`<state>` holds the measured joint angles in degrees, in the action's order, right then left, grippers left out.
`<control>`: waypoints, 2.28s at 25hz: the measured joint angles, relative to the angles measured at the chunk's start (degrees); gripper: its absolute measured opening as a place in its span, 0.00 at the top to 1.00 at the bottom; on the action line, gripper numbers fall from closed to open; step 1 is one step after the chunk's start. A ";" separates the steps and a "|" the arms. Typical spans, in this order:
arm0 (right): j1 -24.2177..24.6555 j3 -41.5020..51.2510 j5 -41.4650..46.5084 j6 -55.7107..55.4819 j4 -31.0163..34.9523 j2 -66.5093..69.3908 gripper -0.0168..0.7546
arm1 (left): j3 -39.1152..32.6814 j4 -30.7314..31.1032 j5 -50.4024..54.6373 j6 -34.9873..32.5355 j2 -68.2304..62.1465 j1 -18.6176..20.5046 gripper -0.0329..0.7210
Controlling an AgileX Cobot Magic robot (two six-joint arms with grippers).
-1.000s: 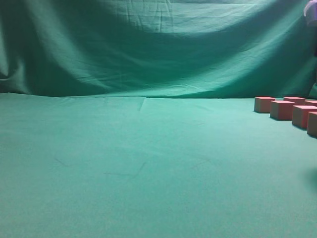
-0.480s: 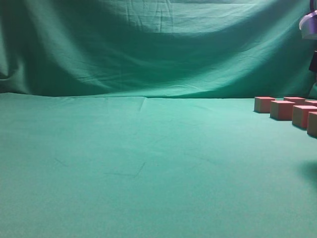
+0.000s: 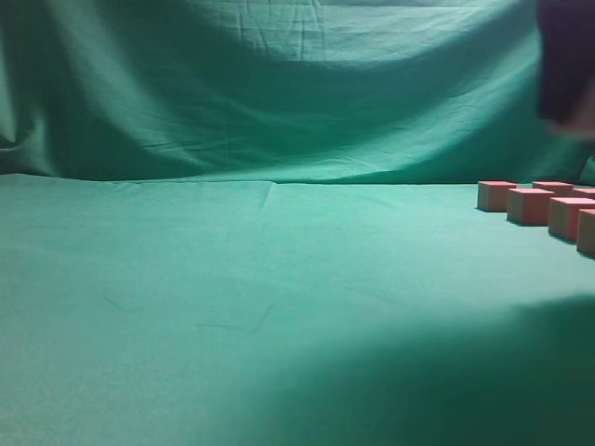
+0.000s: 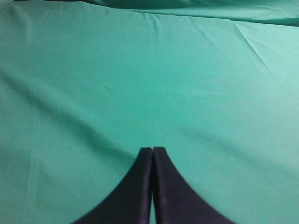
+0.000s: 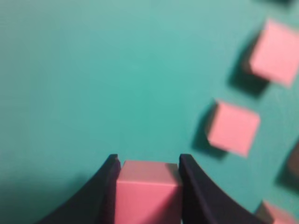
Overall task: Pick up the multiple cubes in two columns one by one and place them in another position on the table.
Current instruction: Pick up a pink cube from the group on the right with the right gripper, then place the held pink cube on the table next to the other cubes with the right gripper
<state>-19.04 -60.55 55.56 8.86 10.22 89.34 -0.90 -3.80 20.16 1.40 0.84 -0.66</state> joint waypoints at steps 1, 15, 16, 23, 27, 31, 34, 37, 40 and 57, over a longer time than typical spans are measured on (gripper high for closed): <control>-1.13 -2.36 0.22 1.80 0.31 0.00 0.63 | 0.00 0.00 0.00 0.00 0.00 0.00 0.96; -9.23 -33.79 8.12 9.91 0.53 22.51 0.63 | 0.00 0.00 0.00 0.00 0.00 0.00 0.96; -9.27 -35.39 8.56 10.11 0.53 24.57 0.63 | 0.00 0.00 0.00 0.00 0.00 0.00 0.96; -10.57 -39.90 9.74 12.75 0.33 32.45 0.63 | 0.00 0.00 0.00 0.00 0.00 0.00 0.96; -10.96 -40.20 7.98 12.89 -1.57 34.69 0.63 | 0.00 0.00 0.00 0.00 0.00 0.00 0.96; -10.96 -40.34 6.10 12.89 -3.01 35.07 0.63 | 0.00 0.00 0.00 0.00 0.00 0.00 0.96; -10.96 -40.34 5.90 12.89 -3.12 35.21 0.63 | 0.00 0.00 0.00 0.00 0.00 0.00 0.96; -10.96 -40.34 5.63 12.89 -3.12 35.96 0.63 | 0.00 0.00 0.00 0.00 0.00 0.00 0.96; -10.96 -40.34 5.39 12.89 -3.12 36.48 0.63 | 0.00 0.00 0.00 0.00 0.00 0.00 0.96; -10.96 -40.34 4.13 12.89 -1.71 37.30 0.63 | 0.00 0.00 0.00 0.00 0.00 0.00 0.96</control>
<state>-30.00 -100.89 59.69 21.75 8.51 126.64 -0.90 -3.80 20.16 1.40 0.84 -0.66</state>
